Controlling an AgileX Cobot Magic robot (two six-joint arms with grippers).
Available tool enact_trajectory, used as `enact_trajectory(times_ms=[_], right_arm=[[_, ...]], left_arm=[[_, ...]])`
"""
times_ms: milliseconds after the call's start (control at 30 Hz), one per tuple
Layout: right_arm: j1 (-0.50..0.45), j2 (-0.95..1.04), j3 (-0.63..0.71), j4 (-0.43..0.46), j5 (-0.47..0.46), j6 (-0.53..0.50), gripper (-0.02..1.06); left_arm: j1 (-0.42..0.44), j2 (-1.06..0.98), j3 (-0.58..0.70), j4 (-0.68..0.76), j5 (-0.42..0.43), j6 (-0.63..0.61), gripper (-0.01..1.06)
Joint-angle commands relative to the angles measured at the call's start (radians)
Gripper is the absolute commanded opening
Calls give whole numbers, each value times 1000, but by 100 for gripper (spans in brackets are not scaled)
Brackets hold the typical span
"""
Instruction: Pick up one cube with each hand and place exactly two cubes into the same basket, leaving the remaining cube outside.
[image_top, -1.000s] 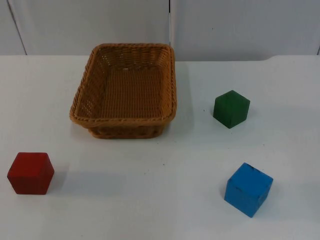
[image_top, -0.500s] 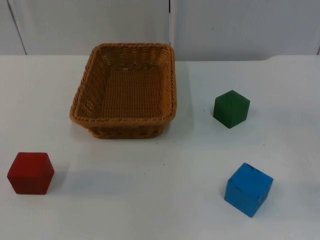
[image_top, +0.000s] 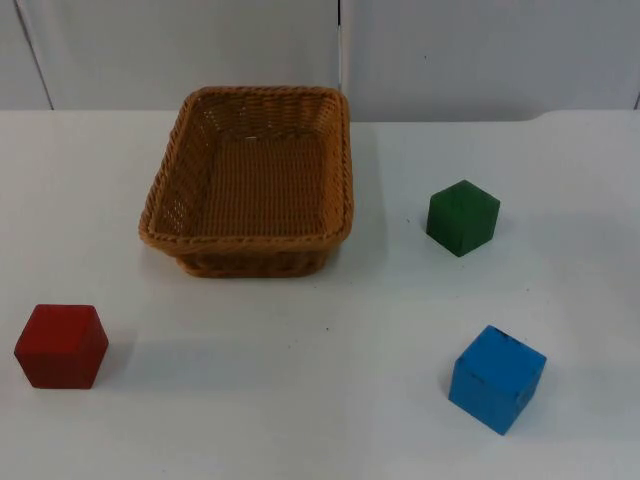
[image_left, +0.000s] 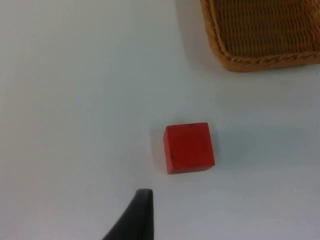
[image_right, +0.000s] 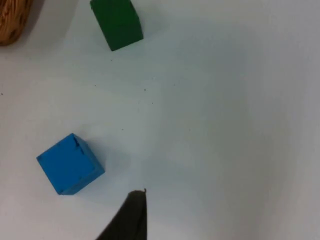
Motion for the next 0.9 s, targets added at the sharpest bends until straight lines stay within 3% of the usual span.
enact_trajectory(times_ms=[0,200,400,733,867], right_arm=[[-5,18,-4,32,-15,-25,105],[-5,74,-4,118,-17,-82,105],[24,111,-4,141,-31,-90,105],[277,239,-4,146,-163,-88,105],[327,289,-4,146,-194,-88,105]], left_arm=[[-1,24,-8,-16,-26,11,105],[-1,107,-21,-19,-66,29,105],[-1,187,-36,-41,-81,58,105],[-1,360,-36,-69,-137,111,105],[-1,404,-36,-72,-143,118,105]])
